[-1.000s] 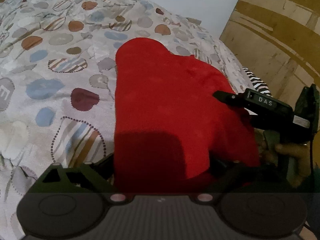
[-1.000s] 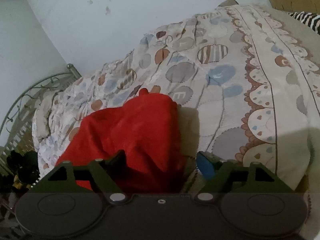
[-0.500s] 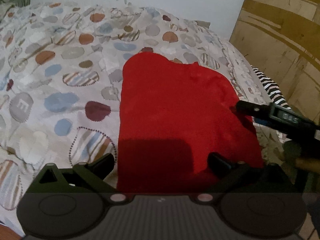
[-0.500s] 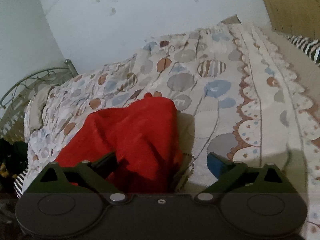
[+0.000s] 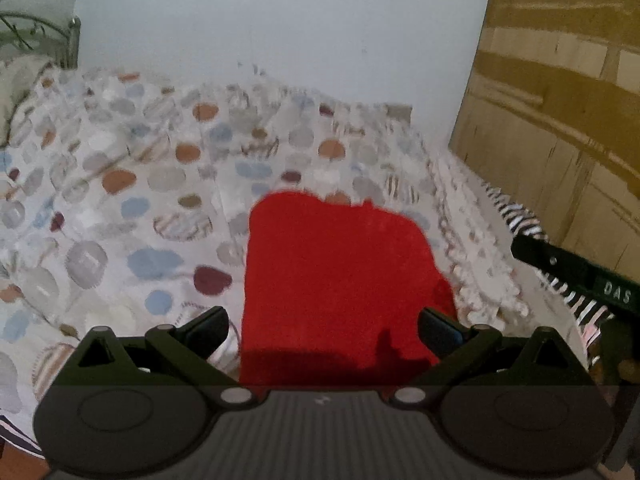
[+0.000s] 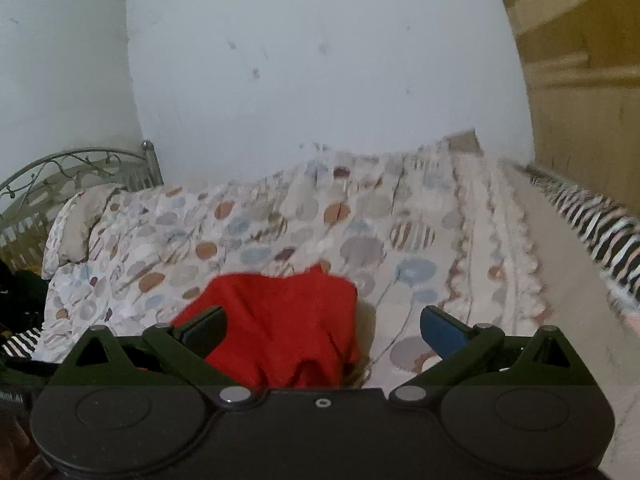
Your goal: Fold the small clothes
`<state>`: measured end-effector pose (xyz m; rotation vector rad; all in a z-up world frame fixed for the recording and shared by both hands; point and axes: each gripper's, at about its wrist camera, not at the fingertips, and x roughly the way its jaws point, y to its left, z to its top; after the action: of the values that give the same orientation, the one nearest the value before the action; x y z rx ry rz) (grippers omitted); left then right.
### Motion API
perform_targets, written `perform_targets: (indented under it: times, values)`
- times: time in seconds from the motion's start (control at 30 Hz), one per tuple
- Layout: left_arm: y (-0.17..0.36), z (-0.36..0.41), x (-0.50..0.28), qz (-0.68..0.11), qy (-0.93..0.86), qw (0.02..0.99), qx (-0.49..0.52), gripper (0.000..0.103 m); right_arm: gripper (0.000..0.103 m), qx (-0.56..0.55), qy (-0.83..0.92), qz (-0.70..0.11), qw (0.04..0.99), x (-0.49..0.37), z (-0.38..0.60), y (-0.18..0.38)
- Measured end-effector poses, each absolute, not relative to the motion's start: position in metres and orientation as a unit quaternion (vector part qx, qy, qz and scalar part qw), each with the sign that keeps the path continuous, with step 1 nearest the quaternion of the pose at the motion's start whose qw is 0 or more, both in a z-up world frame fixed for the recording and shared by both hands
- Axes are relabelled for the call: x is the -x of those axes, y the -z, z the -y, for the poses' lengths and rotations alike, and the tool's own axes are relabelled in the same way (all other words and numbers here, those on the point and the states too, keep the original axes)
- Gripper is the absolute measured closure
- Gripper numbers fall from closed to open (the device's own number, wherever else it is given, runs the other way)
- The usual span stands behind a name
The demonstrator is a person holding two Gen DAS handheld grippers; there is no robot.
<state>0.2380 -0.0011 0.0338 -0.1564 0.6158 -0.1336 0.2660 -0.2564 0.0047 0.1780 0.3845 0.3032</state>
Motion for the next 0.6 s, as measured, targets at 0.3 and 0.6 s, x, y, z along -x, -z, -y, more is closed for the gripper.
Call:
perform_targets:
  times: [0.3,0.6]
  values:
    - [-0.07,-0.008,-0.181,-0.238,0.052,0.967,0.072,0.0,0.001,-0.07,-0.145,-0.129,0.978,-0.201,0.254,-0.041]
    - [-0.079,-0.015,-0.129,-0.205,0.039,0.976,0.054,0.0,0.0,-0.06,-0.131,-0.092,0.985,-0.135,0.251,-0.052]
